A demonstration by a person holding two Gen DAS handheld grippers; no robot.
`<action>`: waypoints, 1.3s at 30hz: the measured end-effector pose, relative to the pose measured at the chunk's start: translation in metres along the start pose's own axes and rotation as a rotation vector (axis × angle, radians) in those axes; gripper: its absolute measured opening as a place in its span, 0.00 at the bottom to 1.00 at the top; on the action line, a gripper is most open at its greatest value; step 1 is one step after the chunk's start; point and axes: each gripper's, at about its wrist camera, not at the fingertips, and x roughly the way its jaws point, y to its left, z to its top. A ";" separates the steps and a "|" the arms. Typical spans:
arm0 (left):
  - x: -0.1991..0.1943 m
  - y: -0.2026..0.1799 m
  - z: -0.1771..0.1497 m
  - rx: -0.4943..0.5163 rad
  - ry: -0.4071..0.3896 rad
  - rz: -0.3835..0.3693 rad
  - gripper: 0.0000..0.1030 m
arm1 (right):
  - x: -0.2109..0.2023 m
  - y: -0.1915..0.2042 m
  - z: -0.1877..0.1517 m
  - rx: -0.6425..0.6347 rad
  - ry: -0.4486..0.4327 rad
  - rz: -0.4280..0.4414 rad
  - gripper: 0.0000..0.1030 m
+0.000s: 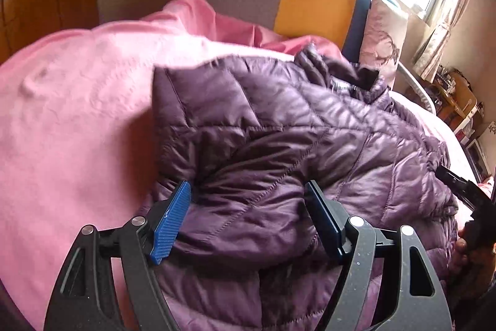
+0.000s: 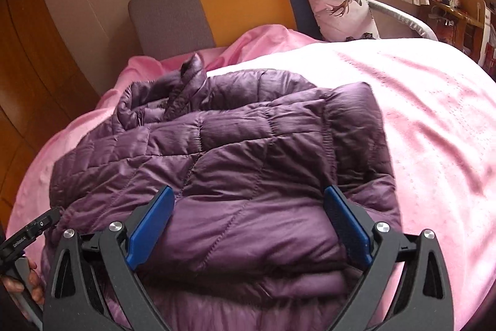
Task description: Fold large clothes
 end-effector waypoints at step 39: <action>0.068 0.031 0.031 -0.084 -0.013 -0.060 0.74 | 0.054 -0.003 0.010 -0.128 0.055 0.029 0.96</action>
